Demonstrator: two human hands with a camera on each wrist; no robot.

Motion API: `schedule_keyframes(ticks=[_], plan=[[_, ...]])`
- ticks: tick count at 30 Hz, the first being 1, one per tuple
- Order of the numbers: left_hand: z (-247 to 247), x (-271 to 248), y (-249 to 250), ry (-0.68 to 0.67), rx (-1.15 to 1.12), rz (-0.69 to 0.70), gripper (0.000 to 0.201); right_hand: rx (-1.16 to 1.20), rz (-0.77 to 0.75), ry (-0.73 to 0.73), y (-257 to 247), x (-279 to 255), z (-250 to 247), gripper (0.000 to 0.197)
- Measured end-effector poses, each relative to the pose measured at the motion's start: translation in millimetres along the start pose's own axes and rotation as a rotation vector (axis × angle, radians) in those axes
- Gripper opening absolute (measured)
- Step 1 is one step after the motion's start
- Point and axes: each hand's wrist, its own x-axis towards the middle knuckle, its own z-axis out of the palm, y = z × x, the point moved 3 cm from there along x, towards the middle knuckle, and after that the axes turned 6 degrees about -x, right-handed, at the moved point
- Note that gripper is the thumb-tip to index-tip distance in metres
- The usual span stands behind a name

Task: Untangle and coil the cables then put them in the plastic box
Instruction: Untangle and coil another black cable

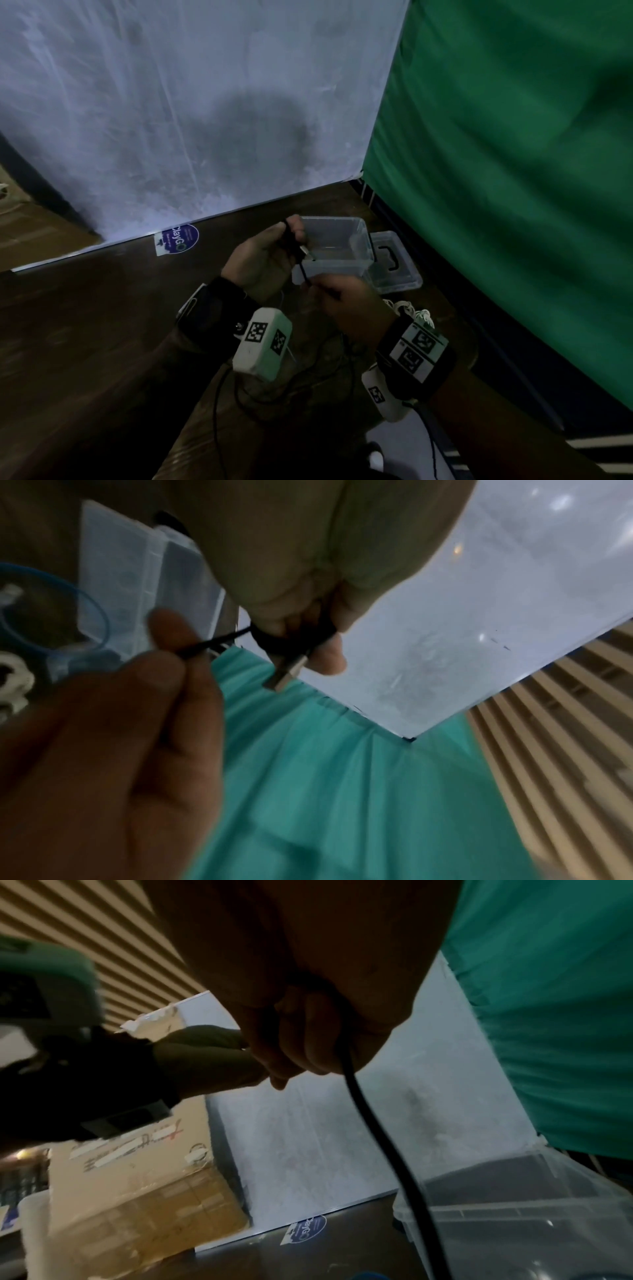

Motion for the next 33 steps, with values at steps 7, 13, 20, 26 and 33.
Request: schedule_keyframes(ticks=[7, 13, 20, 26, 33], plan=[[-5.7, -1.9, -6.2, 0.193, 0.506, 0.138, 0.026, 0.038, -0.079, -0.048, -31.3, -10.6, -22.2, 0.019], [22.3, -18.1, -11.8, 0.021, 0.676, -0.028, 0.028, 0.112, -0.114, 0.181, -30.2, 3.3, -55.5, 0.021], [30.3, -20.5, -10.1, -0.083, 0.304, -0.204, 0.02, 0.322, -0.015, 0.287, 1.8, 18.0, -55.5, 0.015], [21.2, -10.5, -7.8, -0.15, -0.116, -0.152, 0.025, 0.21, 0.039, 0.053, 17.0, 4.3, -10.9, 0.017], [-7.3, 1.6, -15.1, 0.165, 0.063, 0.065, 0.022, -0.079, -0.127, -0.03, -13.3, -13.4, -8.1, 0.031]])
